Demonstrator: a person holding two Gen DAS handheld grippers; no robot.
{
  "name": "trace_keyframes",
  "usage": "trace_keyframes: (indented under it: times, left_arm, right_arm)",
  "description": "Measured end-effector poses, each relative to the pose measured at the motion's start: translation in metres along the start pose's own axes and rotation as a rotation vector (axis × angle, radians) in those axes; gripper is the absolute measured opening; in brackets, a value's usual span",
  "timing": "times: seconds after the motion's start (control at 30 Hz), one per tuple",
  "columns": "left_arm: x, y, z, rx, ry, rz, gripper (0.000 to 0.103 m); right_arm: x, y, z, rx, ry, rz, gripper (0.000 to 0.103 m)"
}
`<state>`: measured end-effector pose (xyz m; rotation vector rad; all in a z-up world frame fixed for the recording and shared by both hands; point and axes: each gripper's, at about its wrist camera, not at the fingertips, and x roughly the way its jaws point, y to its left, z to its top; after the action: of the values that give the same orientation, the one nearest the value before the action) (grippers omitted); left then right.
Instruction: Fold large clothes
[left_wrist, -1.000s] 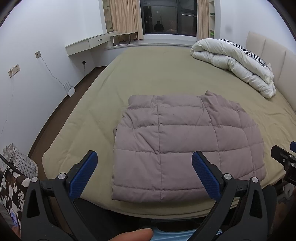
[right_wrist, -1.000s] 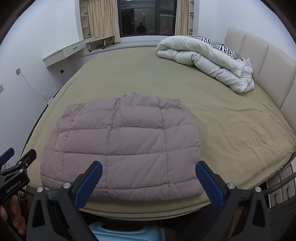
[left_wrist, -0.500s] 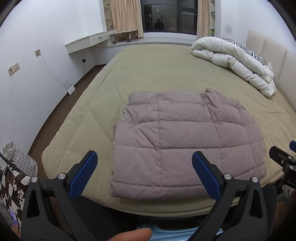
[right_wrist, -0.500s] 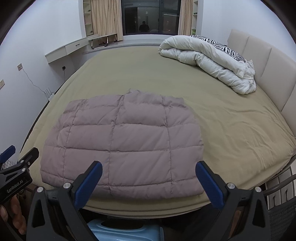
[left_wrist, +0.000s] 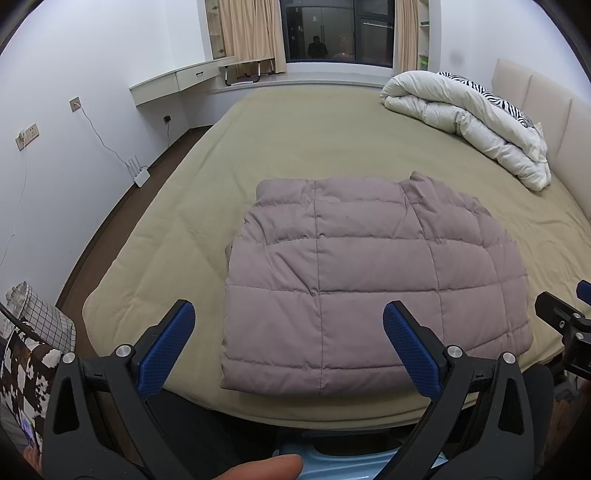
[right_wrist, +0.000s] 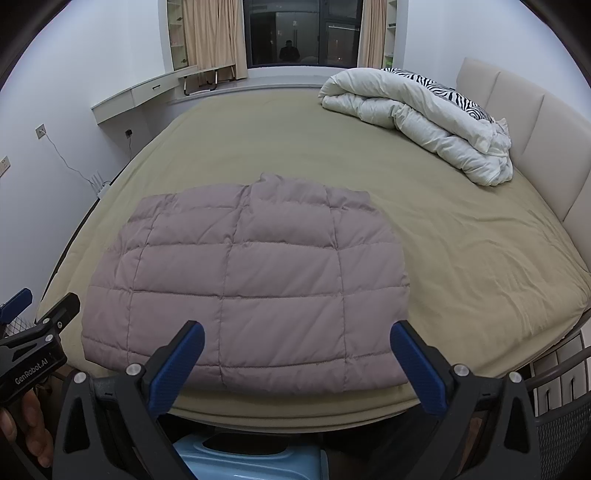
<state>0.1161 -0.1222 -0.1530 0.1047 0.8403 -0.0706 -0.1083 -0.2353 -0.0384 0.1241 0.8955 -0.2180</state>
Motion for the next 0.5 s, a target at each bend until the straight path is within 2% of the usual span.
trace_keyframes:
  times: [0.5]
  left_arm:
    - [-0.0004,-0.0004,-0.0011,0.000,0.000,0.000,0.103]
  right_arm:
    - [0.0029,0.0006,-0.0027,0.007,0.004,0.001,0.103]
